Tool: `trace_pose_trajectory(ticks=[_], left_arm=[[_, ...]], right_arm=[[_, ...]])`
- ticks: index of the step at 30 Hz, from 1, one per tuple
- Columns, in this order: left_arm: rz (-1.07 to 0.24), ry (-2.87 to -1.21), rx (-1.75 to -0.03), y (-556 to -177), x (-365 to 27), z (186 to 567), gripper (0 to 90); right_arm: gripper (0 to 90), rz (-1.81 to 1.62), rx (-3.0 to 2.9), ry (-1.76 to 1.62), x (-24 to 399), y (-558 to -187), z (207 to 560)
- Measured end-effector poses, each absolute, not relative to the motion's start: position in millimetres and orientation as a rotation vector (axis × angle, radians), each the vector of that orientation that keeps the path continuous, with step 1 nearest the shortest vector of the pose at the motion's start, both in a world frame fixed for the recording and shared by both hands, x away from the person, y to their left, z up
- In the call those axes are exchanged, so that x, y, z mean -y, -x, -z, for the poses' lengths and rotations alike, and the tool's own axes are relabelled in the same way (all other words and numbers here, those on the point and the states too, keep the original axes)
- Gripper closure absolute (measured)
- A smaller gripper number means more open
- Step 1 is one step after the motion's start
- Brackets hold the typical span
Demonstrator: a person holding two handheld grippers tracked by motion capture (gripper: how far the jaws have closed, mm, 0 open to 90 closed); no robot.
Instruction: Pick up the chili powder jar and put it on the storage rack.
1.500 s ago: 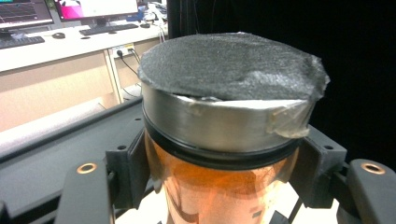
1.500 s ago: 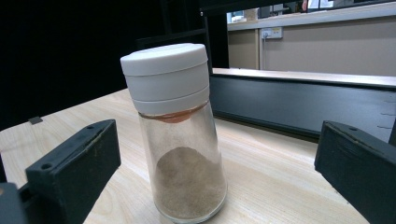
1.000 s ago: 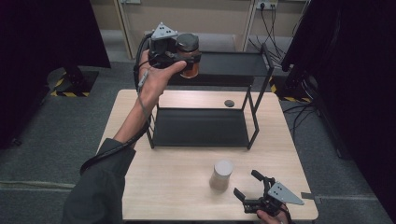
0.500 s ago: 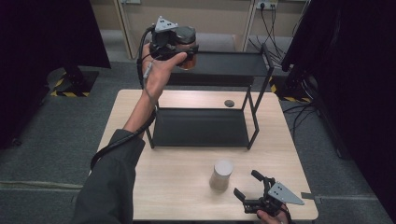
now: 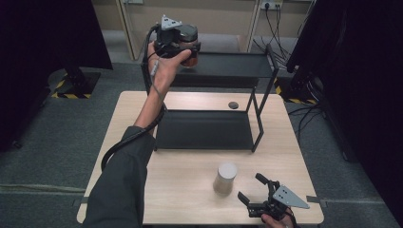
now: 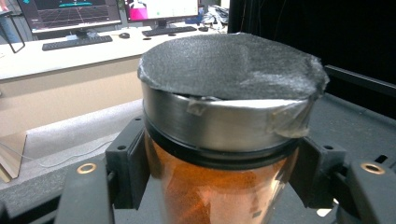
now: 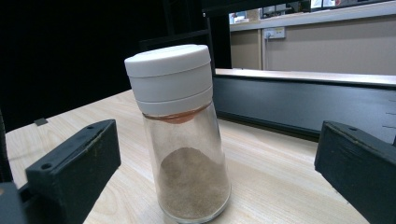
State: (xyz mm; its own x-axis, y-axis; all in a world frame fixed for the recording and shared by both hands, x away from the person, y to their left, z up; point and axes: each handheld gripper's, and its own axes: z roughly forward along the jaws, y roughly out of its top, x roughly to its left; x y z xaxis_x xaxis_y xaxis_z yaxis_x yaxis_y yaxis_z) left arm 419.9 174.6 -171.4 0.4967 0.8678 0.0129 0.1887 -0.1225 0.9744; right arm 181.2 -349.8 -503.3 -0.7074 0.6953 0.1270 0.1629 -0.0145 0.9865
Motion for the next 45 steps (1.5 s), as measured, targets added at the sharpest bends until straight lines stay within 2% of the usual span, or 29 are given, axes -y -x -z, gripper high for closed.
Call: trace_pose_trajectory(ticks=[26,27,30,34,45], left_arm=[[-0.742,-1.616,-0.927,-429.4,-180.4,187.4,31.2],[-0.728,-1.599,-0.923,-429.6,-182.3,189.4,29.7],[-0.759,-1.601,-0.925,-426.1,-180.3,188.7,13.6],[-0.765,-1.579,-0.913,-420.0,-182.5,189.9,4.6],[-0.752,-1.575,-0.9,-408.1,-185.4,194.2,3.3]], right_arm=[[0.5,-1.771,-1.868,-0.887,349.9,-181.4,503.2],[0.5,-1.771,-1.867,-0.886,349.9,-181.3,503.3],[0.5,-1.771,-1.868,-0.888,349.6,-181.5,503.5],[0.5,-1.767,-1.872,-0.885,348.8,-181.5,503.3],[0.5,-1.762,-1.867,-0.89,347.6,-181.0,503.2]])
